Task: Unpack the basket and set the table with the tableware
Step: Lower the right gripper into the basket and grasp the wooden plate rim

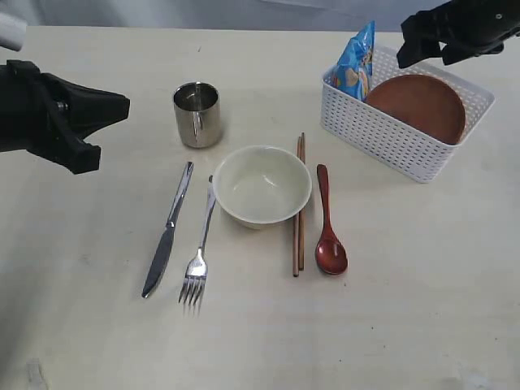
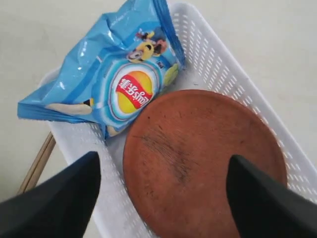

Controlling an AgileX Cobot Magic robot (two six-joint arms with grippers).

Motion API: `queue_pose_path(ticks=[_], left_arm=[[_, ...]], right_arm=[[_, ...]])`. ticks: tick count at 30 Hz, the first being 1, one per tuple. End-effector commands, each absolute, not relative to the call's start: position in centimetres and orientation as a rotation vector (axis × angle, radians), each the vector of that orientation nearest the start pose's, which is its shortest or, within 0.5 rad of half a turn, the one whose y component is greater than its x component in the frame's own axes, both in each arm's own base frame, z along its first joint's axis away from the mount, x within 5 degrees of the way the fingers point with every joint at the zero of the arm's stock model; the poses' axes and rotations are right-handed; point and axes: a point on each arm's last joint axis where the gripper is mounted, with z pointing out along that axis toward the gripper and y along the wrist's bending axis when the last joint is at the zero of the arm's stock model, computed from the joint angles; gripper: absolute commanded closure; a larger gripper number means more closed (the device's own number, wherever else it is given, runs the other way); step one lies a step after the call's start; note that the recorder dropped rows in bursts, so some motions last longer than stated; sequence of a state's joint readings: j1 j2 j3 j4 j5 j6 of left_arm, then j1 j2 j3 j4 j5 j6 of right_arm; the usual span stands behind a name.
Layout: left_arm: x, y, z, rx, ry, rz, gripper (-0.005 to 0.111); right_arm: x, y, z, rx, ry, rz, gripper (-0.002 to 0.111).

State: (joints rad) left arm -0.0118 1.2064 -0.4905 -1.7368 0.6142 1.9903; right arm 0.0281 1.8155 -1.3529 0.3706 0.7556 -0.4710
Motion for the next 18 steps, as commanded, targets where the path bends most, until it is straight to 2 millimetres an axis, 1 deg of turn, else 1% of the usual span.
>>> queue_pose_path(ticks=[1,3,7,12,16,18], left_arm=[[21.5,-5.3,23.4,0.573,1.935,-0.493,0.107],[21.5,-5.3,23.4,0.573,1.935,-0.493,0.107],[21.4,-5.3,23.4,0.57,1.936,-0.498,0.107],[21.4,-5.4,23.4,0.569,1.935,-0.504,0.107],[21.4,-5.5,23.5,0.577,1.924,-0.525,0.107],[21.3,-5.5,23.5,0.578,1.923,-0.528,0.107]], right_arm=[[38.7,1.3,24.0,-0.248,2.642,0.261,0.041],[38.6,0.9,23.9,-0.22,2.655,0.267,0.041],[38.3,0.9,23.8,-0.236,2.682,0.268,0.041],[38.1,0.7,23.6,-0.246,2.719,0.23,0.041],[38.1,0.4,23.2,-0.255,2.749,0.199,0.046],[38.3,0.3,22.8,-0.227,2.771,0.181,0.046]])
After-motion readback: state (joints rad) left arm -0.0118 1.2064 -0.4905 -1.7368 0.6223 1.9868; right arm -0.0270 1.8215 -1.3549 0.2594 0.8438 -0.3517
